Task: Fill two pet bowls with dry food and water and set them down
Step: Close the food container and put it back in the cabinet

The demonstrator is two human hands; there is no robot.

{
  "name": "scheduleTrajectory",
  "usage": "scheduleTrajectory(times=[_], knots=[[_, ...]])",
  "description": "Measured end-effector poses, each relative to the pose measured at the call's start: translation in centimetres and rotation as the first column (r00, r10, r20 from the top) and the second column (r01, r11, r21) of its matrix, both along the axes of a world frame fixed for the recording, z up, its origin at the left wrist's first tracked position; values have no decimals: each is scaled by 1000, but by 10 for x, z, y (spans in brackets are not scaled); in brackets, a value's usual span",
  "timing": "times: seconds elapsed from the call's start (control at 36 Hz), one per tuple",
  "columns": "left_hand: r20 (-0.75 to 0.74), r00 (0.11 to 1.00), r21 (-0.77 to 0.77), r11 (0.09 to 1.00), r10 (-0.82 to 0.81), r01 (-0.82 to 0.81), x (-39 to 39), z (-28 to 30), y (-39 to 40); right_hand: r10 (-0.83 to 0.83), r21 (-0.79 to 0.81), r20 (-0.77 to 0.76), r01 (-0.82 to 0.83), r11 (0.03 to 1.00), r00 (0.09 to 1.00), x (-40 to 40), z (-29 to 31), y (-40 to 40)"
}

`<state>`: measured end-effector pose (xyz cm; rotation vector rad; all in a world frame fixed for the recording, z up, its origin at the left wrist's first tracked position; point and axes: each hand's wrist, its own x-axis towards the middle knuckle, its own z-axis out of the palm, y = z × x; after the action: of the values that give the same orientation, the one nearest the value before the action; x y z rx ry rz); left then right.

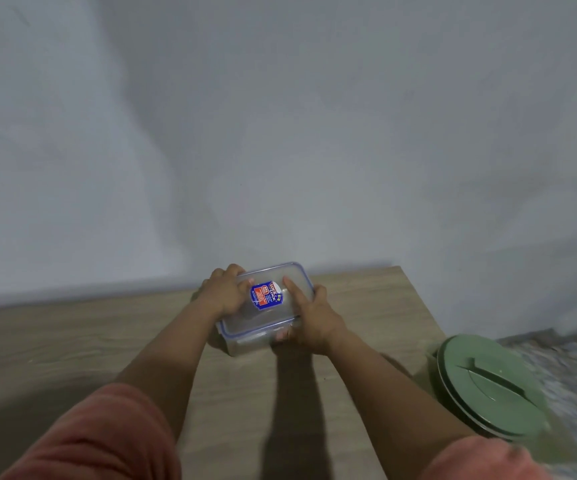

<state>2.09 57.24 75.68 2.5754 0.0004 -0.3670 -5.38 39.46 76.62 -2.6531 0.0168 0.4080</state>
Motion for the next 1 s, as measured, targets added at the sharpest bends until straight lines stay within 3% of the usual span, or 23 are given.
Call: scheduleTrajectory(times=[0.11,0.19,0.31,0.36,0.42,0.53,0.64,0.81,1.0], knots=[[22,999,-87,995,44,-42,-3,0,1,-12,-18,65,13,1000,998,-3,-1,3],[75,977,-231,957,199,-177,-20,-4,1,-32,83,38,29,996,999,-8,2,4],[-29,884,-520,748,467,-412,-55,-19,6,-84,295,-41,92,951,996,-12,6,3],[-62,823,-595,640,565,-485,-72,-28,8,-133,510,-88,159,845,987,-14,5,3],[-65,785,-624,589,616,-513,-91,-29,5,-202,704,-154,251,664,967,-22,2,5],[-90,728,-631,527,680,-570,-114,-27,-1,-338,741,-226,386,549,914,-36,-7,14],[-78,718,-618,532,692,-580,-120,-37,6,-430,739,-276,476,477,860,-48,-5,15],[-171,744,-631,508,646,-586,-125,-63,17,-448,731,-299,504,460,842,-73,-1,12],[-140,787,-658,537,601,-528,-161,-20,10,-445,763,-274,475,439,852,-112,15,7]])
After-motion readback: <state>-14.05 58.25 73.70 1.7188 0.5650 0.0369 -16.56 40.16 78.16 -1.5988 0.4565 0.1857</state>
